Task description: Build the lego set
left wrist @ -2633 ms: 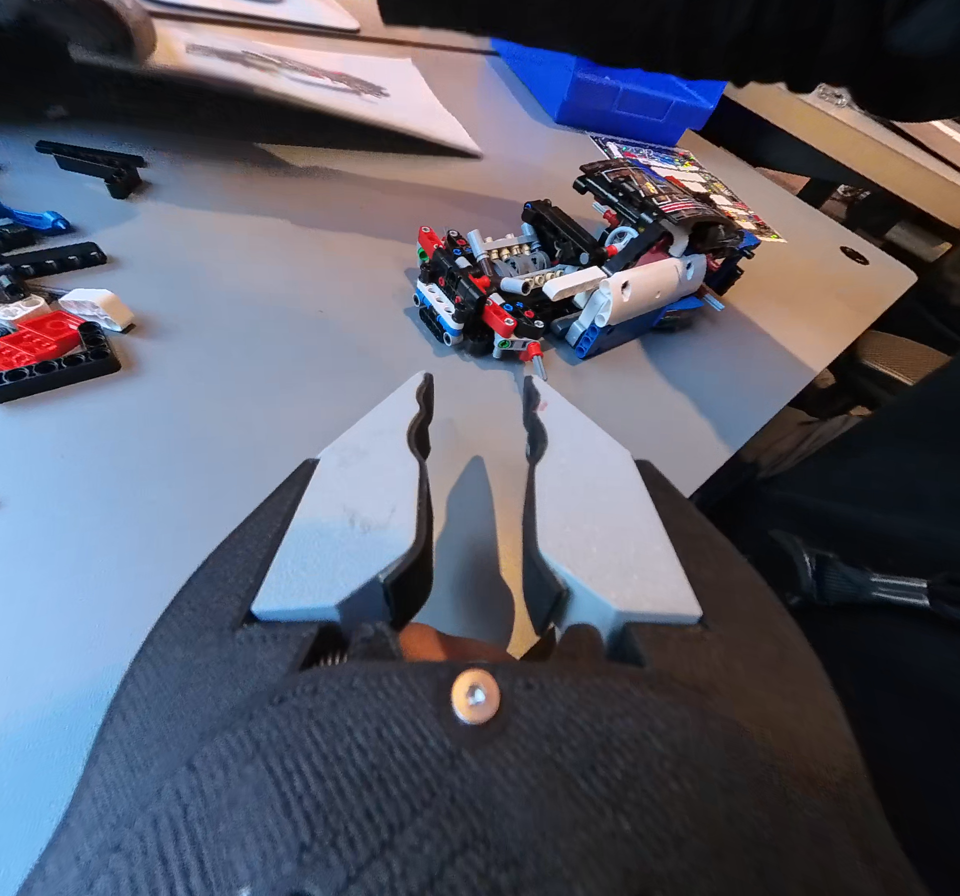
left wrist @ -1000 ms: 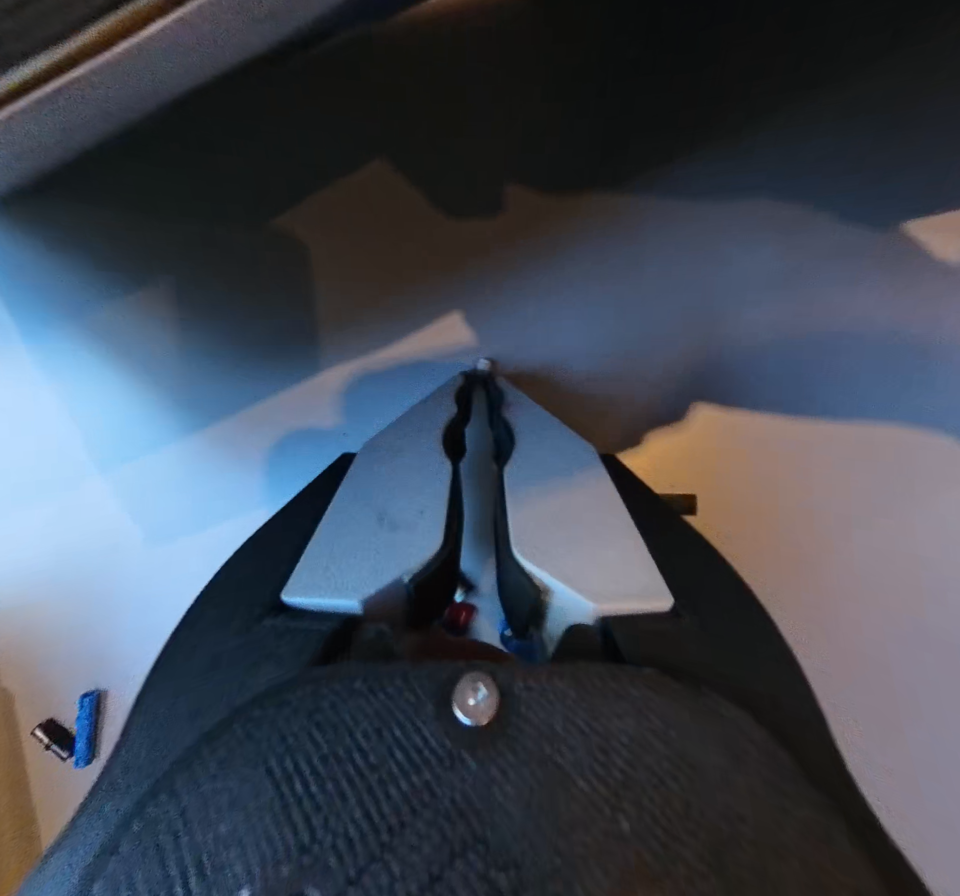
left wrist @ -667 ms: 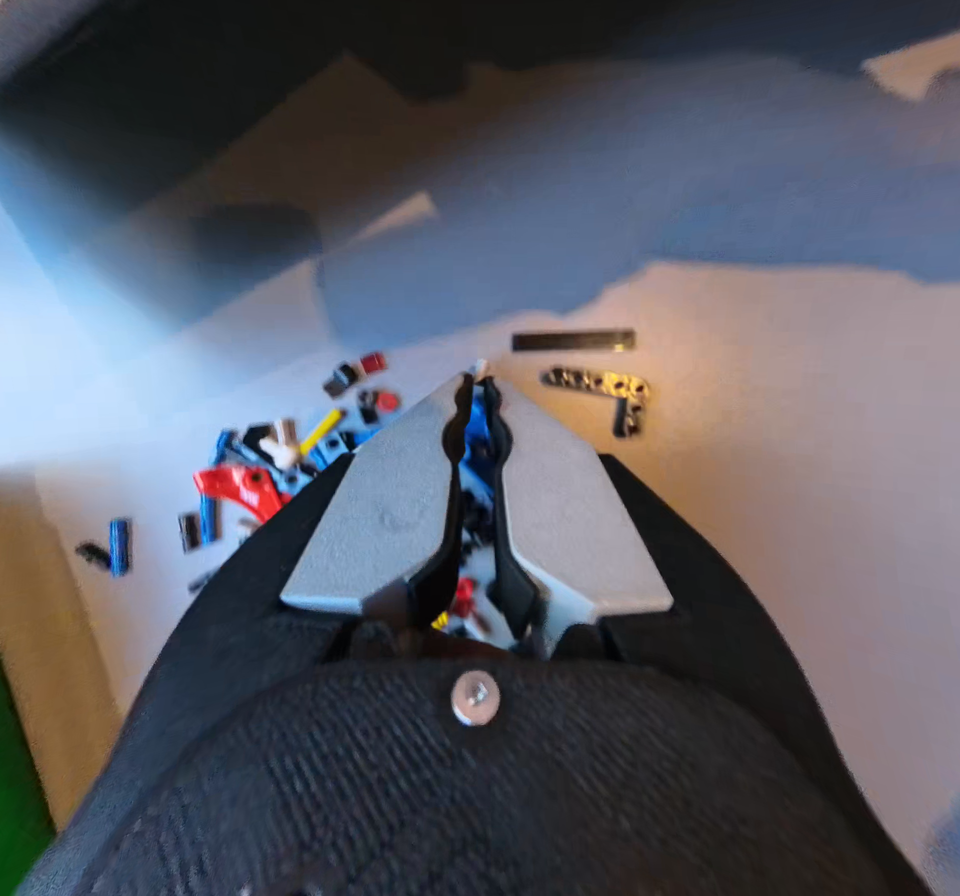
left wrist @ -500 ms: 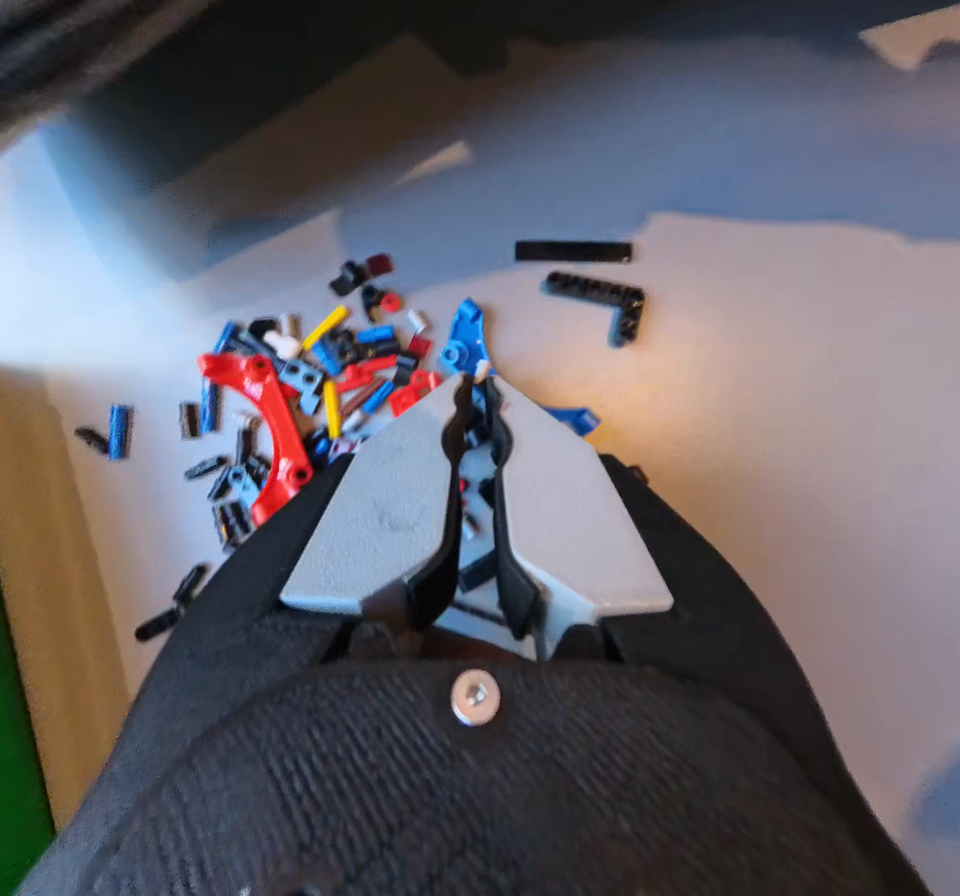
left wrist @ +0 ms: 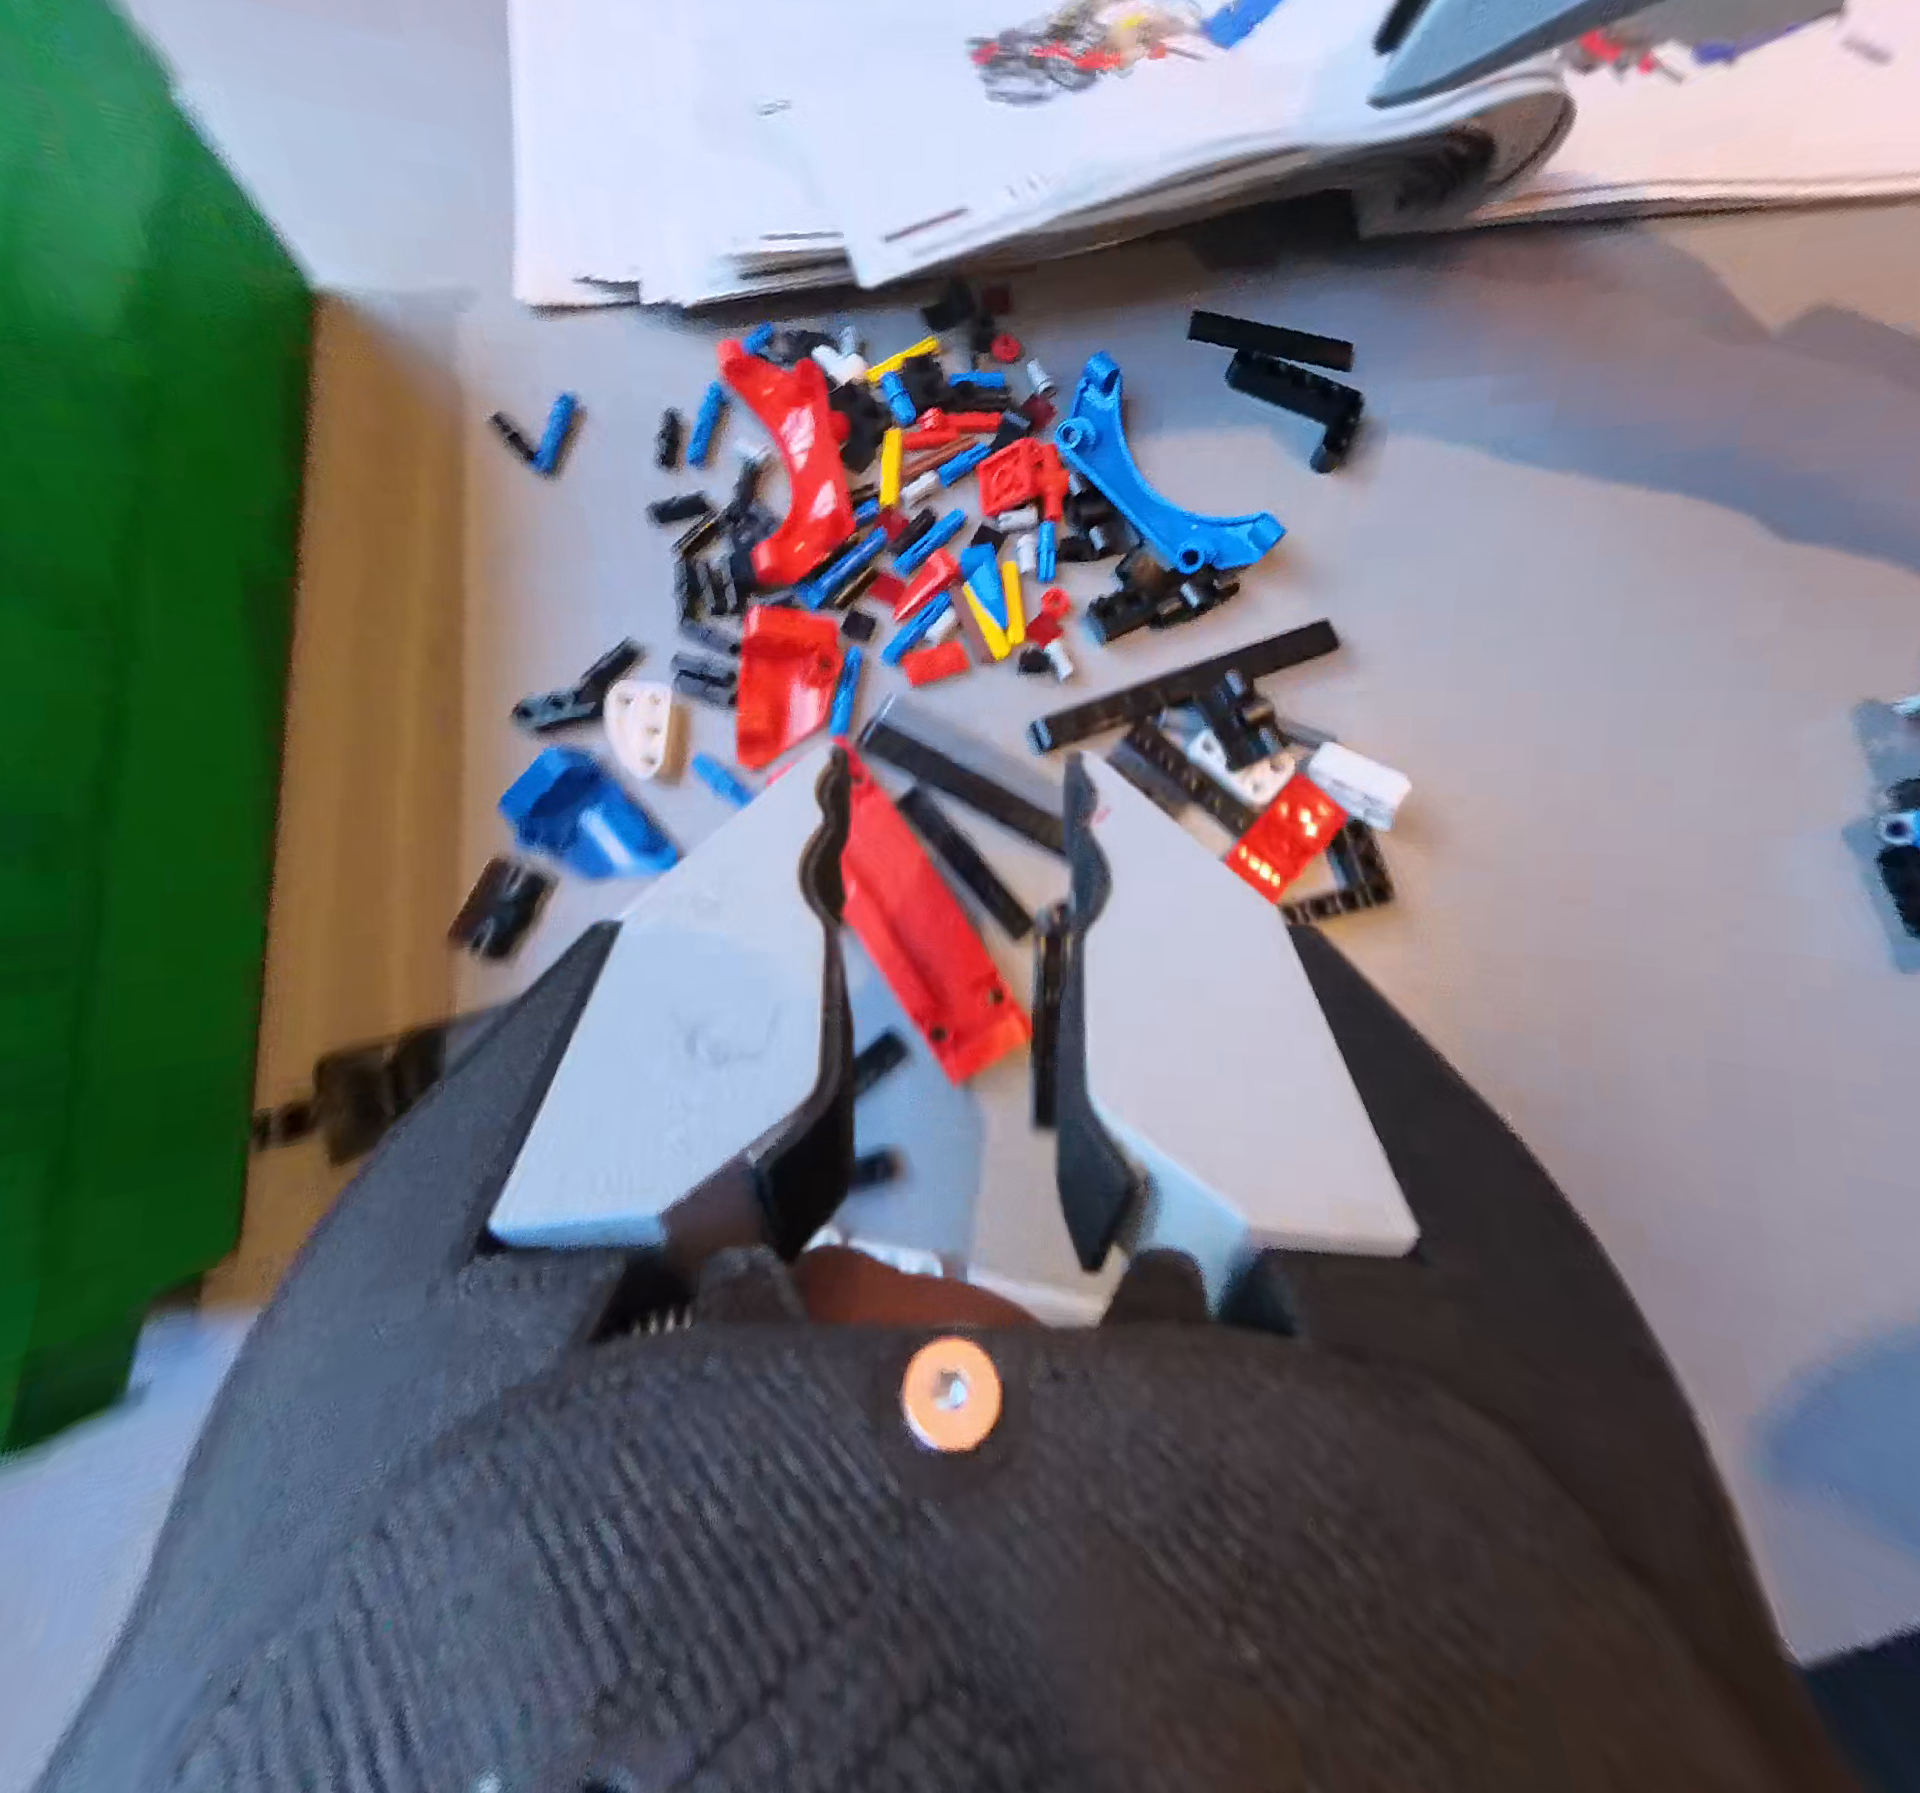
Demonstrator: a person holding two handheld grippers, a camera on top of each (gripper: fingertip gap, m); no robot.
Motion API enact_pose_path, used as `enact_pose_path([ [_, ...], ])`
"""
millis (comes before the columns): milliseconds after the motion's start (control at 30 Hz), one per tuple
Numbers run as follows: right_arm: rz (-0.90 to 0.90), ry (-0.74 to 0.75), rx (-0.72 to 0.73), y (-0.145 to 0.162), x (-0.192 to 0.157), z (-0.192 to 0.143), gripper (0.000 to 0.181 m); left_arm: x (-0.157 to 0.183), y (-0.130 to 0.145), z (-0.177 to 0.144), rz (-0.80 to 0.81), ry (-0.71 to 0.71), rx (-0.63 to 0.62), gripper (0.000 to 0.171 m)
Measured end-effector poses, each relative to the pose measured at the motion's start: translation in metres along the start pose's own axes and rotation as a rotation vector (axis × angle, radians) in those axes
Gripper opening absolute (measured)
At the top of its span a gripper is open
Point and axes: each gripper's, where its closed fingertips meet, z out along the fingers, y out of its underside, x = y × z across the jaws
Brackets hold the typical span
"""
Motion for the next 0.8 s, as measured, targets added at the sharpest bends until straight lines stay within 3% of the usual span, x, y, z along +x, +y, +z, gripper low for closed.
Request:
enact_pose_path([
  [100, -0.005, -0.030, 0.009, 0.006, -0.006, -0.020, 0.011, -0.004, 0.014, -0.045, -0.057, -0.044, 0.065, 0.040],
  [233, -0.035, -0.043, 0.089, 0.021, -0.013, -0.067, 0.008, 0.017, 0.041, -0.103, -0.055, -0.072, 0.181, 0.039],
  [367, 0.024, -0.115, 0.109, 0.045, -0.025, -0.091, 0.016, 0.024, 0.059, -0.099, -0.024, -0.062, 0.167, 0.038],
  [500, 0.063, -0.166, 0.167, 0.063, -0.046, -0.112, 0.018, 0.014, 0.011, -0.053, 0.185, -0.015, 0.184, 0.016],
  [600, 0.076, -0.152, 0.210, 0.083, -0.055, -0.136, 0.018, -0.008, -0.031, -0.011, 0.333, 0.012, 0.119, 0.016],
  [700, 0.121, -0.109, 0.270, 0.113, -0.055, -0.170, 0.018, -0.038, -0.058, 0.000, 0.285, -0.025, 0.058, 0.025],
  [800, 0.171, -0.016, 0.373, 0.150, -0.052, -0.207, 0.017, -0.029, -0.078, -0.025, 0.153, 0.044, 0.214, 0.025],
])
